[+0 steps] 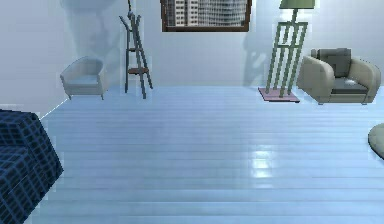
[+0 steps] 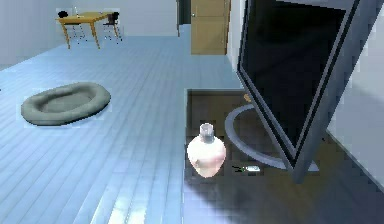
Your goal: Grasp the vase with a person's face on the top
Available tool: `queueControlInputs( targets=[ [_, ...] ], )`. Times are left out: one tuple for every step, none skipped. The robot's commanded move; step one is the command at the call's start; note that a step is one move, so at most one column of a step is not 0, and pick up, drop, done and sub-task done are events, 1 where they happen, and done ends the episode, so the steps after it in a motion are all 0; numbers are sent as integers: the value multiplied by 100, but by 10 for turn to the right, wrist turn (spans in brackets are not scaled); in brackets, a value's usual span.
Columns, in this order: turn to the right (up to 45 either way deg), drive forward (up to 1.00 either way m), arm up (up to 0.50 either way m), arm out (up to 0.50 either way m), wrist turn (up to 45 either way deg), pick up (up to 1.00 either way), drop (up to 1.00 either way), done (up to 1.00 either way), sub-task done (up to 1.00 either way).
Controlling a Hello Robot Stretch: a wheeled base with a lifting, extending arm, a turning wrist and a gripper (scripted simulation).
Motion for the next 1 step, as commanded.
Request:
queueControlInputs(
  targets=[
    [0, 0, 50, 0, 0, 0, 0, 0, 0]
  ],
)
